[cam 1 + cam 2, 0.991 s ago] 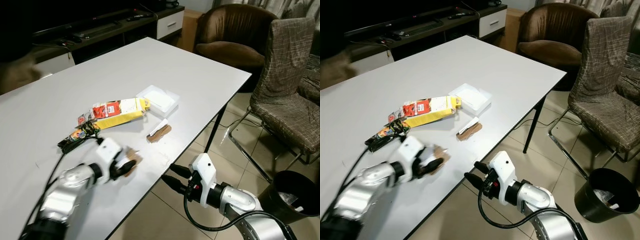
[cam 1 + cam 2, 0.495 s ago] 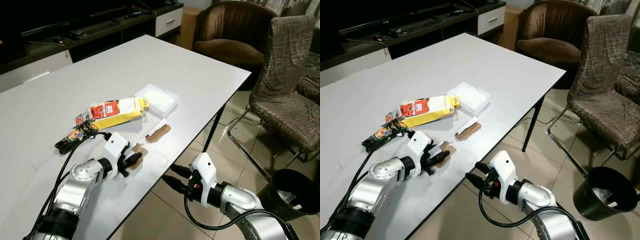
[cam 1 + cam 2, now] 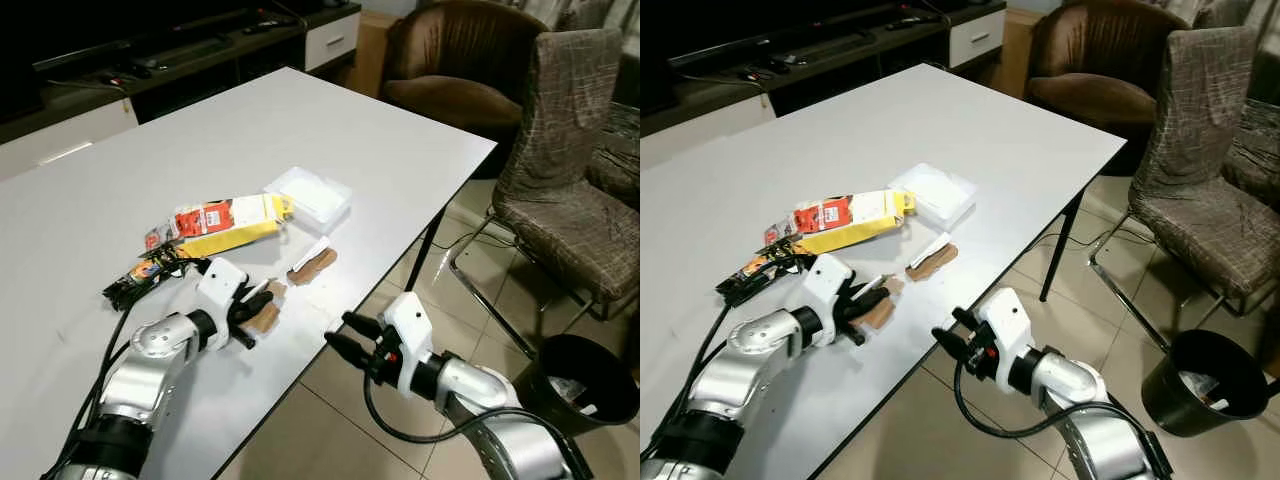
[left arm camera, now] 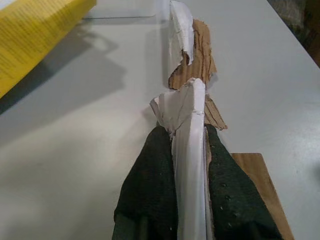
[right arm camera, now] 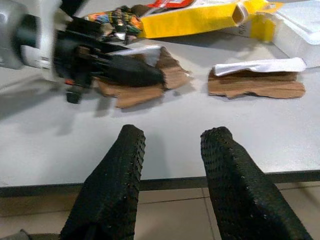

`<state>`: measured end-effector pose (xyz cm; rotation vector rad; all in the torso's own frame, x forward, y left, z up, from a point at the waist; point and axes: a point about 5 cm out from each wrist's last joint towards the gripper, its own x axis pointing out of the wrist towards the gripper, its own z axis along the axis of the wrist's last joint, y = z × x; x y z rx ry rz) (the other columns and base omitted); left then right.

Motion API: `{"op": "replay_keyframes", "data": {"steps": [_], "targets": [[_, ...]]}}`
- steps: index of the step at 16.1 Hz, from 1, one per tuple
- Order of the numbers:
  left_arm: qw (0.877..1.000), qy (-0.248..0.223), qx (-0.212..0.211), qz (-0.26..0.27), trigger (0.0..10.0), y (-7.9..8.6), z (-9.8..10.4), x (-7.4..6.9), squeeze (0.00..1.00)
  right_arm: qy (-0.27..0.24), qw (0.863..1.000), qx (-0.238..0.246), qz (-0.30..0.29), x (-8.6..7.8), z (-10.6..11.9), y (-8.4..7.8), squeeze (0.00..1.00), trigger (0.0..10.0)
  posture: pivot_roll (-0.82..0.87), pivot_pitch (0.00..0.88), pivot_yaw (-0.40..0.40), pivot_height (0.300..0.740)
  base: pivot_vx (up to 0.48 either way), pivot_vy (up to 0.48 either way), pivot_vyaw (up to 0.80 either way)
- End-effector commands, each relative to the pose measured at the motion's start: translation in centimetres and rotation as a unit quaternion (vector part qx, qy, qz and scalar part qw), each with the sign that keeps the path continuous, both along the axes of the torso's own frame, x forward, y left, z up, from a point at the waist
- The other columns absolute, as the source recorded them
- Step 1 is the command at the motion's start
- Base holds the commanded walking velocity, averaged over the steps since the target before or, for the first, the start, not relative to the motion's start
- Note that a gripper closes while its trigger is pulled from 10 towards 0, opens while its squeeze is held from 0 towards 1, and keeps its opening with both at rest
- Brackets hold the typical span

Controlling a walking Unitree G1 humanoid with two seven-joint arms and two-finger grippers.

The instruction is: Picking trash to rubbish bin

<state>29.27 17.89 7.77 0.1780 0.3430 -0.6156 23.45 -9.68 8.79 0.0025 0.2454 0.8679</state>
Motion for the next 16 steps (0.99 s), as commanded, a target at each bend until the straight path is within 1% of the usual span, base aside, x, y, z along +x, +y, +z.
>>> {"op": "replay_keyframes", "data": {"steps": [1,3,5,6,7,8,9,10,12,13,14,15,16], "targets": [[1.0,0.007,-0.001,0.021,0.0,1.2,0.0,-0.4,0.0,-0.015,1.0,-0.005,-0.027,0.8,0.1,-0.4,0.0,10.0,-0.03,0.0,-0.025,0.74,0.0,0.0,0.0],[0.999,-0.007,-0.011,0.042,0.0,2.3,0.9,-0.9,0.0,-0.034,0.997,-0.013,-0.075,2.0,0.0,-0.6,0.0,10.0,-0.03,0.0,-0.024,0.74,0.0,0.0,0.0],[0.996,-0.038,-0.025,0.072,0.0,3.7,2.8,-1.7,0.0,-0.038,0.993,-0.014,-0.114,3.5,-0.3,-0.8,0.0,10.0,-0.01,0.0,-0.036,0.74,0.0,0.0,0.0],[0.995,-0.051,-0.029,0.085,0.0,4.2,3.6,-1.9,0.0,-0.039,0.992,-0.011,-0.12,4.3,-0.3,-0.7,0.98,10.0,-0.01,0.0,-0.043,0.74,0.0,0.0,0.0],[0.992,-0.065,-0.034,0.102,0.0,4.9,4.6,-2.4,0.0,-0.038,0.991,-0.006,-0.13,5.4,-0.3,-0.5,1.0,10.0,0.0,0.0,-0.051,0.74,0.0,0.0,0.0],[0.988,-0.088,-0.034,0.12,0.0,5.4,6.3,-3.5,0.0,-0.051,0.989,-0.013,-0.137,7.9,0.1,-0.1,1.0,10.0,0.05,0.0,-0.09,0.74,0.0,0.0,0.0],[0.988,-0.091,-0.035,0.12,0.0,5.3,6.6,-3.8,0.0,-0.051,0.988,-0.007,-0.142,8.7,0.3,0.0,1.0,10.0,0.05,0.0,-0.096,0.74,0.0,0.0,0.0],[0.988,-0.094,-0.037,0.115,0.0,4.9,7.1,-4.5,0.0,-0.054,0.987,-0.006,-0.152,10.3,0.9,0.3,1.0,10.0,0.07,0.0,-0.103,0.74,0.0,0.0,0.0],[0.989,-0.095,-0.044,0.102,0.0,3.5,7.8,-5.5,0.0,-0.058,0.984,-0.003,-0.166,12.7,2.4,0.7,1.0,10.0,0.1,0.006,-0.118,0.74,0.0,0.0,0.0],[0.99,-0.094,-0.046,0.1,0.0,3.2,7.9,-5.8,0.0,-0.058,0.984,-0.001,-0.169,13.2,2.7,0.9,1.0,10.0,0.11,0.014,-0.119,0.74,0.0,0.0,0.0],[0.99,-0.09,-0.047,0.097,0.0,2.7,8.1,-6.3,0.0,-0.061,0.987,-0.021,-0.15,13.8,3.3,1.4,1.0,10.0,0.12,0.027,-0.122,0.74,0.0,0.0,0.0],[0.99,-0.089,-0.047,0.095,0.0,2.6,8.1,-6.5,0.0,-0.06,0.988,-0.027,-0.141,14.0,3.5,1.6,1.0,10.0,0.14,0.049,-0.126,0.74,0.0,0.0,0.0],[0.991,-0.083,-0.041,0.095,0.0,2.6,8.2,-7.1,0.0,-0.054,0.989,-0.039,-0.132,14.3,3.7,1.8,1.0,10.0,0.15,0.064,-0.133,0.74,0.0,0.0,0.0]]}}
